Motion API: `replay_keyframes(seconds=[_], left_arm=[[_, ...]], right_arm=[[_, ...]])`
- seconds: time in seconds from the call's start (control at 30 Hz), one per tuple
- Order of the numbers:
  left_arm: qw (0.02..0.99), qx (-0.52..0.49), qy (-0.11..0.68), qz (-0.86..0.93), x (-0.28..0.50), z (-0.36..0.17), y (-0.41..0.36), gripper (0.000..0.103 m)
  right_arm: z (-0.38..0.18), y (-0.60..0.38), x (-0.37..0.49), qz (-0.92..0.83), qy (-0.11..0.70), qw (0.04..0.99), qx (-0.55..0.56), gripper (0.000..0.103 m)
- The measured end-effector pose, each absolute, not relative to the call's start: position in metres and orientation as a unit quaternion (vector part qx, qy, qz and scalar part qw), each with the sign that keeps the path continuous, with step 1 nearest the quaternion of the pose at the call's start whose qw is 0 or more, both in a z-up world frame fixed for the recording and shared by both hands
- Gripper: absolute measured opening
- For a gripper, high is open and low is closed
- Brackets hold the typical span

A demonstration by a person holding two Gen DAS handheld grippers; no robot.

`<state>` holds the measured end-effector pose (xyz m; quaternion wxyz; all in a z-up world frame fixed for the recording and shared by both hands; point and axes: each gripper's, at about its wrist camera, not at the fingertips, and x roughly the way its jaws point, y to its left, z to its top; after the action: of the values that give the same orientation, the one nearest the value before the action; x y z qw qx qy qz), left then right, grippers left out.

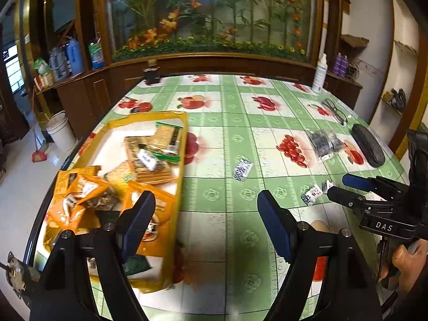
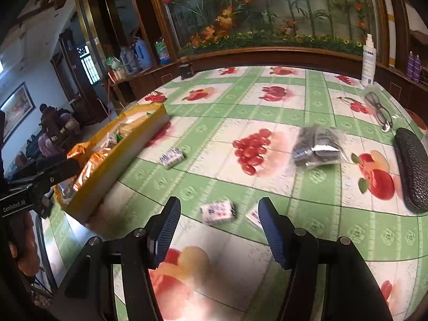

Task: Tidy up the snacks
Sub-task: 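Grasp the blue-patterned carton with the left gripper while the right grasps another milk carton, then carry both cartons into the tray and open both grippers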

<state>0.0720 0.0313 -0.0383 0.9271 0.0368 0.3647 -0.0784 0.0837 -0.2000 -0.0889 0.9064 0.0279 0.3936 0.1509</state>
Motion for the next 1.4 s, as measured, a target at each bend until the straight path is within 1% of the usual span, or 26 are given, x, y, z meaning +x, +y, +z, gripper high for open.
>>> replay_keyframes(seconds=[0.33, 0.57, 0.83, 0.9, 0.93, 0.97, 1.0, 1.03, 1.07, 1.1, 1.23, 1.4], left_arm=[[0.911, 0.071, 0.393, -0.103, 0.112, -0.062, -0.009, 0.079], [0.903, 0.078, 0.41, -0.104, 0.142, -0.078, -0.021, 0.079], [0.895, 0.109, 0.422, -0.093, 0.167, -0.101, -0.035, 0.079], [0.891, 0.113, 0.429, -0.094, 0.171, -0.107, -0.037, 0.078], [0.891, 0.121, 0.427, -0.091, 0.171, -0.108, -0.039, 0.076], [0.894, 0.122, 0.421, -0.097, 0.169, -0.108, -0.041, 0.064], [0.892, 0.115, 0.424, -0.107, 0.17, -0.107, -0.04, 0.055], [0.89, 0.103, 0.428, -0.12, 0.17, -0.107, -0.039, 0.037], [0.889, 0.098, 0.43, -0.126, 0.17, -0.107, -0.039, 0.02], [0.888, 0.099, 0.431, -0.128, 0.17, -0.106, -0.039, 0.017], [0.888, 0.102, 0.429, -0.132, 0.166, -0.107, -0.039, 0.017], [0.886, 0.07, 0.435, -0.146, 0.161, -0.104, -0.029, 0.016]], right_arm=[[-0.102, -0.21, 0.092, 0.125, 0.406, 0.905, -0.004, 0.063], [-0.11, -0.215, 0.107, 0.13, 0.42, 0.898, -0.01, 0.062], [-0.115, -0.214, 0.116, 0.135, 0.434, 0.89, -0.026, 0.061], [-0.115, -0.214, 0.119, 0.144, 0.435, 0.888, -0.021, 0.054], [-0.116, -0.215, 0.12, 0.15, 0.436, 0.887, -0.016, 0.052], [-0.116, -0.215, 0.122, 0.154, 0.437, 0.886, -0.014, 0.046], [-0.116, -0.216, 0.122, 0.156, 0.438, 0.885, -0.01, 0.041], [-0.117, -0.217, 0.123, 0.155, 0.44, 0.885, -0.008, 0.037], [-0.119, -0.217, 0.123, 0.148, 0.447, 0.882, -0.015, 0.027], [-0.119, -0.217, 0.123, 0.143, 0.445, 0.884, -0.022, 0.021], [-0.118, -0.221, 0.119, 0.139, 0.447, 0.884, -0.021, 0.02], [-0.116, -0.233, 0.114, 0.139, 0.442, 0.886, 0.012, 0.02]])
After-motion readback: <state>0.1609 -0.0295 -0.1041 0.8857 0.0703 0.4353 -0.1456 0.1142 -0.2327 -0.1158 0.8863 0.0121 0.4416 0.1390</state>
